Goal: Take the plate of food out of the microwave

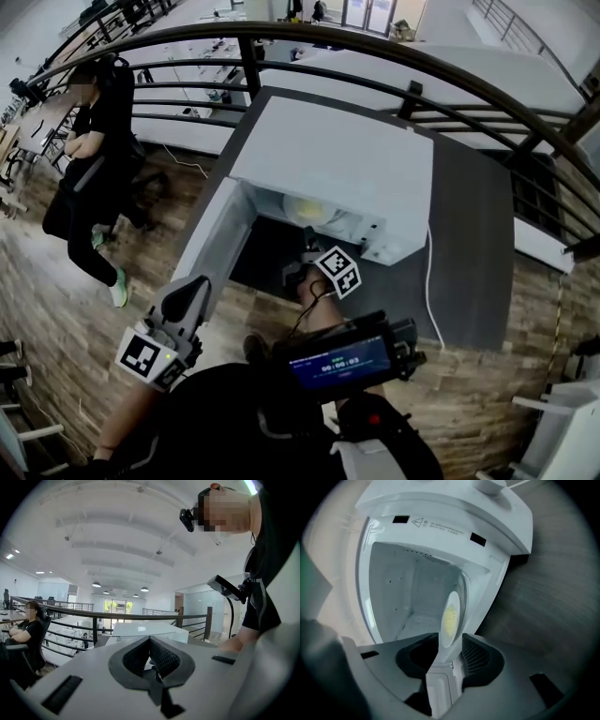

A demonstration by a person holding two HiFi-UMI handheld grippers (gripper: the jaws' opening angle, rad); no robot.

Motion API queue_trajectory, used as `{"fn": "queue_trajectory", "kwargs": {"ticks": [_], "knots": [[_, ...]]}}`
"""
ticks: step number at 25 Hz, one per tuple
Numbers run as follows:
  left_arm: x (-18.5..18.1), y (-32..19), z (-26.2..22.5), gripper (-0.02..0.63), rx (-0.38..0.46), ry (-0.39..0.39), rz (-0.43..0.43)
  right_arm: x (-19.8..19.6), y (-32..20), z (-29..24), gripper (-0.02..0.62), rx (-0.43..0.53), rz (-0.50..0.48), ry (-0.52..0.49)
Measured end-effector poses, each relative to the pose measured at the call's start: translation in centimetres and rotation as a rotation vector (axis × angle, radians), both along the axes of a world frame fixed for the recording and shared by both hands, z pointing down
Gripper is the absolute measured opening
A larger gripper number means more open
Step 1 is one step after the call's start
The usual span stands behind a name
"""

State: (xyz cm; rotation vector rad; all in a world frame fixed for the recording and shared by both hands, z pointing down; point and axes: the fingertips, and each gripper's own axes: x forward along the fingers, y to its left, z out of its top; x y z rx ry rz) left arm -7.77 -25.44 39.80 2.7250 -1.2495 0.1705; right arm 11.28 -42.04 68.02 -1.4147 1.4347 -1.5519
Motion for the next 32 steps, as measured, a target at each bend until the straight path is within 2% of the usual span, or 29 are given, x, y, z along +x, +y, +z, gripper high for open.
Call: {"fn": "queue_trajectory", "kwargs": {"ticks": [9, 13, 15, 16, 18, 19, 21, 25, 29, 32], "knots": [[-0.1, -0.2, 1.0, 0.003, -0.022, -0.033, 0.005, -0.3, -2.1, 1.8, 0.137, -0.033, 0.061, -0.121], [0.1, -0.2, 0.5, 0.003, -0.036, -0.018, -0.007, 0.1, -2.6, 2.3, 0.135, -0.051, 0.097, -0.17], [-0.2, -0.2, 0.3, 0.003, -0.046, -0.018, -0.019, 0.1, -2.4, 2.5, 0.089, -0.069, 0.106, -0.182], [-0.4, -0.2, 0.4, 0.003, -0.046, -0.022, -0.022, 0.0, -2.4, 2.6, 0.088, -0.07, 0.114, -0.194], [-0.6, -0.1, 0.4, 0.003, -0.038, -0.03, -0.016, 0.1, -2.4, 2.5, 0.077, -0.055, 0.129, -0.214], [-0.6, -0.1, 0.4, 0.003, -0.035, -0.026, -0.017, 0.1, -2.4, 2.3, 0.038, -0.045, 0.133, -0.217], [-0.7, -0.1, 0.3, 0.003, -0.035, -0.002, -0.028, 0.2, -2.5, 1.9, 0.011, -0.025, 0.134, -0.21], [-0.9, 0.2, 0.3, 0.003, -0.041, 0.003, -0.032, 0.3, -1.8, 1.6, 0.009, 0.011, 0.12, -0.215], [-1.0, 0.4, 1.0, 0.003, -0.047, -0.036, -0.014, 0.5, -0.9, 1.2, 0.008, 0.075, 0.093, -0.203], [-0.6, 0.5, 0.8, 0.003, -0.056, -0.012, 0.0, 0.2, 0.0, 0.9, 0.008, 0.099, 0.061, -0.19]]}}
